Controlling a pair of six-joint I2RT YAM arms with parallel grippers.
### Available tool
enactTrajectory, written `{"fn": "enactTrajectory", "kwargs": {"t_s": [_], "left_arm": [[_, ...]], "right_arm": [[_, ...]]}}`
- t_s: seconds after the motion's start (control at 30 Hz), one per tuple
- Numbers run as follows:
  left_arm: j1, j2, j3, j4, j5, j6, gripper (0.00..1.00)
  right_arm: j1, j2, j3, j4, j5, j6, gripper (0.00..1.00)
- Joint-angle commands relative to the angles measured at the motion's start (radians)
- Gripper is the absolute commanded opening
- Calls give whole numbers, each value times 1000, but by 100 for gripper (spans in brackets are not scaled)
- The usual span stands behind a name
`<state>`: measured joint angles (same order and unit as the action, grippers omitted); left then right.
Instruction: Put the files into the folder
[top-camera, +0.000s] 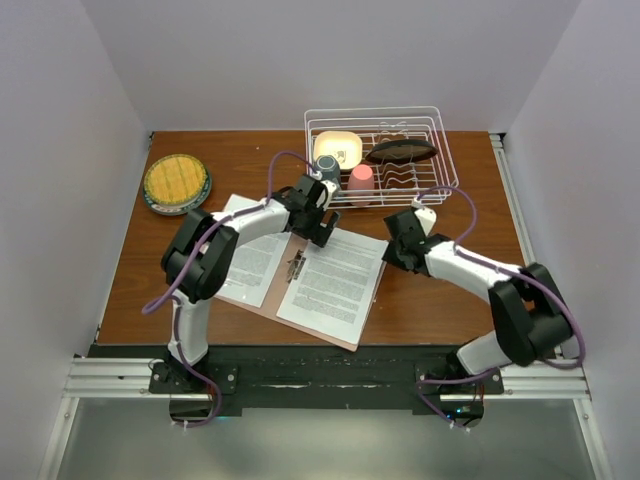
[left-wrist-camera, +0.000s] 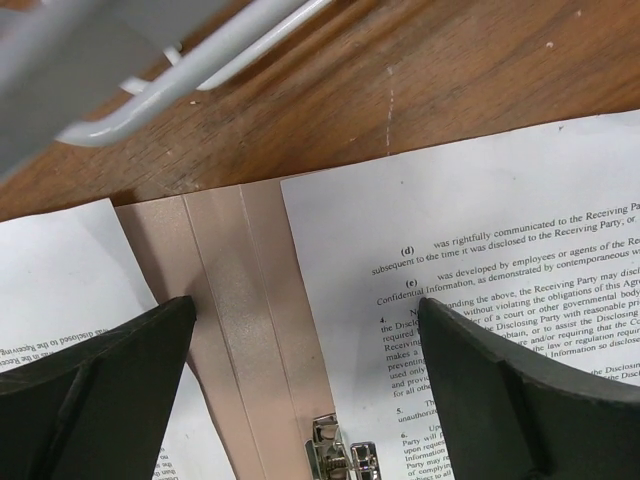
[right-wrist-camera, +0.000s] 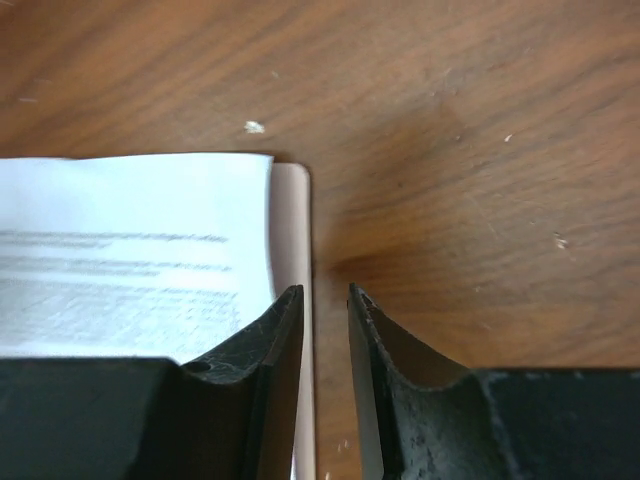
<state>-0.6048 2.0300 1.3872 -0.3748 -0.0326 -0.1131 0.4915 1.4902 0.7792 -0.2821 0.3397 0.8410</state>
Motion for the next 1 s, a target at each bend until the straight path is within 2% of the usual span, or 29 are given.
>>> {"fn": "enactTrajectory", "kwargs": {"t_s": [0.0,0.07,0.1,0.13,0.2,0.3,0.43,0.67,0.8,0.97], "left_arm": [[-35,78,-71,-78,36,-56,97],[-36,76,-76,-78,36,-53,96],[-39,75,-80,-78,34,-54,96],[-39,75,-83,-76,36,-53,95],[-39,75,-94,-70,36,-54,93],[-41,76,-103,-65,34,-54,91],[-39,84,-103,-67,4,-51,89],[-39,95,-116,-56,-12,-48,88],[-39,95,-131,-46,-10,-43,87],[-41,84,-134,-44,-6,-42,87]], "right_arm": [[-2,-250,-36,144,-83,-150,25],[12,-339,-138,277,-216,-212,15],[19,-394,-170,442,-252,-224,10],[54,-406,-216,502,-264,-233,0],[102,-391,-219,593,-265,-275,0],[195,-282,-166,633,-280,-306,0],[300,-147,-144,805,-317,-315,0],[337,60,-87,1020,-355,-359,0],[366,168,-106,1246,-341,-407,0],[375,246,-70,1267,-341,-425,0]]}}
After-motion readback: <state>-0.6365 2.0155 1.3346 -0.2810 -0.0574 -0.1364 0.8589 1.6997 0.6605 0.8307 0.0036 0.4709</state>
